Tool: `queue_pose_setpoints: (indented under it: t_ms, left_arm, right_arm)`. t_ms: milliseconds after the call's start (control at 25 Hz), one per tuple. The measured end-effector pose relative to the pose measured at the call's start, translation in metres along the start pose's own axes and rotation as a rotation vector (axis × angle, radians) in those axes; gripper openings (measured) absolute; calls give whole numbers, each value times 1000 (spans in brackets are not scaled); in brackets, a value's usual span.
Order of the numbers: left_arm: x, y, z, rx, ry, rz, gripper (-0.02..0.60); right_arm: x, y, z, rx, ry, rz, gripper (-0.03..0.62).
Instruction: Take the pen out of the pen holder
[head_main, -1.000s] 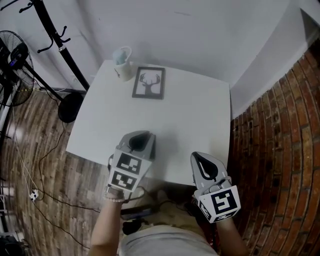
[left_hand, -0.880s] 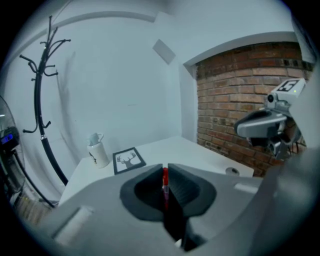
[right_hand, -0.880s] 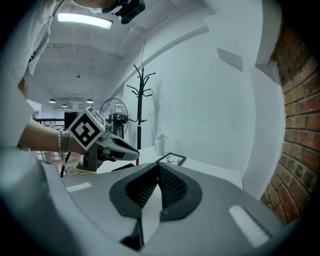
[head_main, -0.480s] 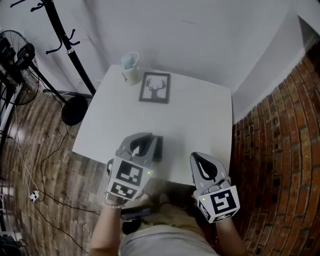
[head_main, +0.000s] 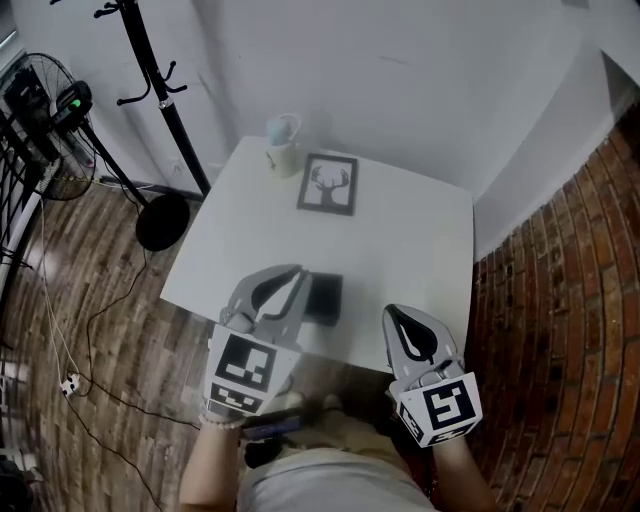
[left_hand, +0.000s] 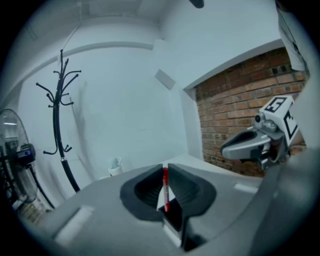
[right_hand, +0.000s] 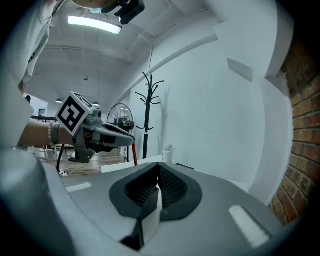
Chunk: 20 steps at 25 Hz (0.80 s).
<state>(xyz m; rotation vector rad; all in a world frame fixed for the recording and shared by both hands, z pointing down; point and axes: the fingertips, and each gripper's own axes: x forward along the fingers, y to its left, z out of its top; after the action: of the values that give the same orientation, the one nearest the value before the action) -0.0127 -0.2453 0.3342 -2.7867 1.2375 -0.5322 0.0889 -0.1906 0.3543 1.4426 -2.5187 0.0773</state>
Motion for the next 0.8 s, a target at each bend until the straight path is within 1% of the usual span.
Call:
queue_pose_setpoints:
  t_ms: [120,280,520,800]
  left_arm:
    - [-16,9,2,-3,-16,40,23]
    - [-39,23,-2,-33,-30,109,23]
    - [-74,42,-16,-77,-29,205,23]
    - [-112,54,-31,-101,-18,298,23]
  right_arm:
    - [4,7,7,-13,-16,19,3]
    - [10,18,15,-29,-30,48,3]
    - [21,35,28,-54,-53,98,3]
    - [32,55,40,-78,-80,156,3]
